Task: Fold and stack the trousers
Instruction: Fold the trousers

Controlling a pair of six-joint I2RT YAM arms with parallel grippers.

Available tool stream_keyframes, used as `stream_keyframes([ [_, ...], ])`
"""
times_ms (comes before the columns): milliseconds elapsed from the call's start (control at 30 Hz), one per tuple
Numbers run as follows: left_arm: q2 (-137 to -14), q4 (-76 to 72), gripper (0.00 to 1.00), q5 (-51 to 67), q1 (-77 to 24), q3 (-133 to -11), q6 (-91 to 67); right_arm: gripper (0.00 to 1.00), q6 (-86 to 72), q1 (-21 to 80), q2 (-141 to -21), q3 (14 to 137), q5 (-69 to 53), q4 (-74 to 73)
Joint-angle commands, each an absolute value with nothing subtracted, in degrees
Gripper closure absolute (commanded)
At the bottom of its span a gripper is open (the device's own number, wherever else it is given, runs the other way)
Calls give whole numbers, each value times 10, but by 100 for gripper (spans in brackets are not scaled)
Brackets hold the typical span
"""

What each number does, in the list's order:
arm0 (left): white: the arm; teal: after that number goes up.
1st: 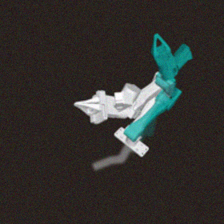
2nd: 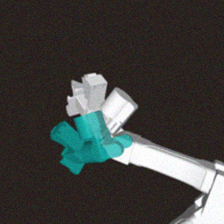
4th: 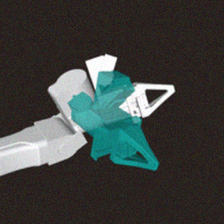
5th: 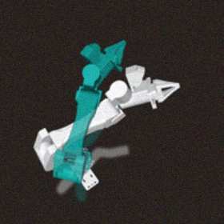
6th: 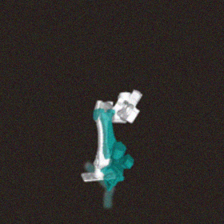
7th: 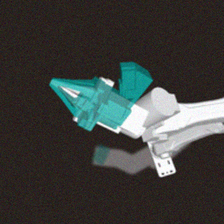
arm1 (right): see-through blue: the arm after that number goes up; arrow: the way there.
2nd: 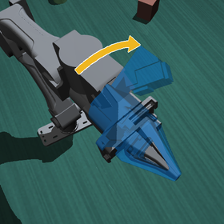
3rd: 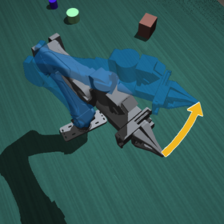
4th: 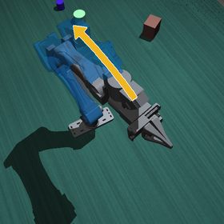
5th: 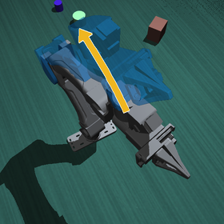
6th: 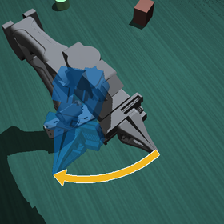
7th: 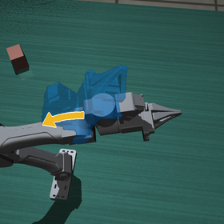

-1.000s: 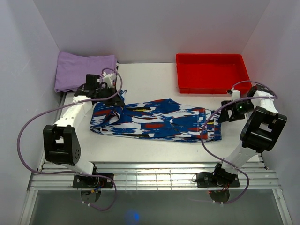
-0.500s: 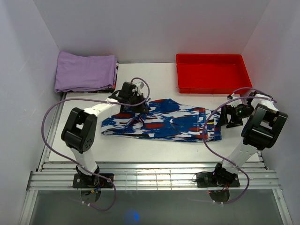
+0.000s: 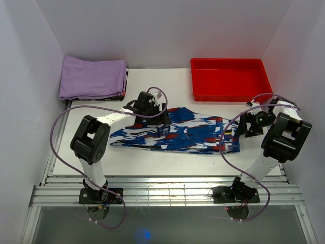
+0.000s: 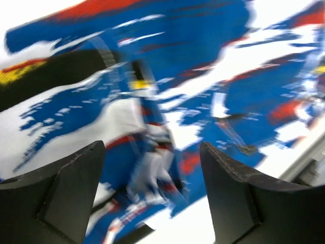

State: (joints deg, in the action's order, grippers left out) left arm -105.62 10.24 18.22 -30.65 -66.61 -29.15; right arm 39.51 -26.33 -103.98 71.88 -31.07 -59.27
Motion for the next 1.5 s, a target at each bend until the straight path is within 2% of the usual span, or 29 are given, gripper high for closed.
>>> stream_keyframes([
  [0,-949,90,12,235,-308,-679,-248,10,413,-263,-1013,762,-360,-620],
  [133,-878,146,14,281,-288,-690,-198,10,404,-245,-993,794,-415,-633],
  [267,-826,215,7,327,-189,-668,-152,6,339,-155,-969,816,-454,-601],
  [300,-819,240,2,342,-165,-658,-136,5,318,-133,-965,820,-473,-576],
  [400,-788,273,2,426,-32,-615,-96,0,205,-47,-963,810,-504,-473],
  [467,-780,302,2,448,50,-604,-63,5,100,21,-966,785,-507,-401],
  [633,-739,390,6,391,102,-569,53,5,-63,125,-1003,737,-494,-176],
  [767,-733,413,5,403,164,-549,118,2,-133,181,-1054,730,-479,-109],
  [1033,-766,425,5,439,198,-542,138,2,-216,242,-1121,728,-474,-51],
  [1167,-726,413,3,461,197,-512,192,4,-224,261,-1152,745,-475,-51],
  [1467,-594,306,2,465,197,-414,461,15,-252,277,-1191,746,-494,-37],
])
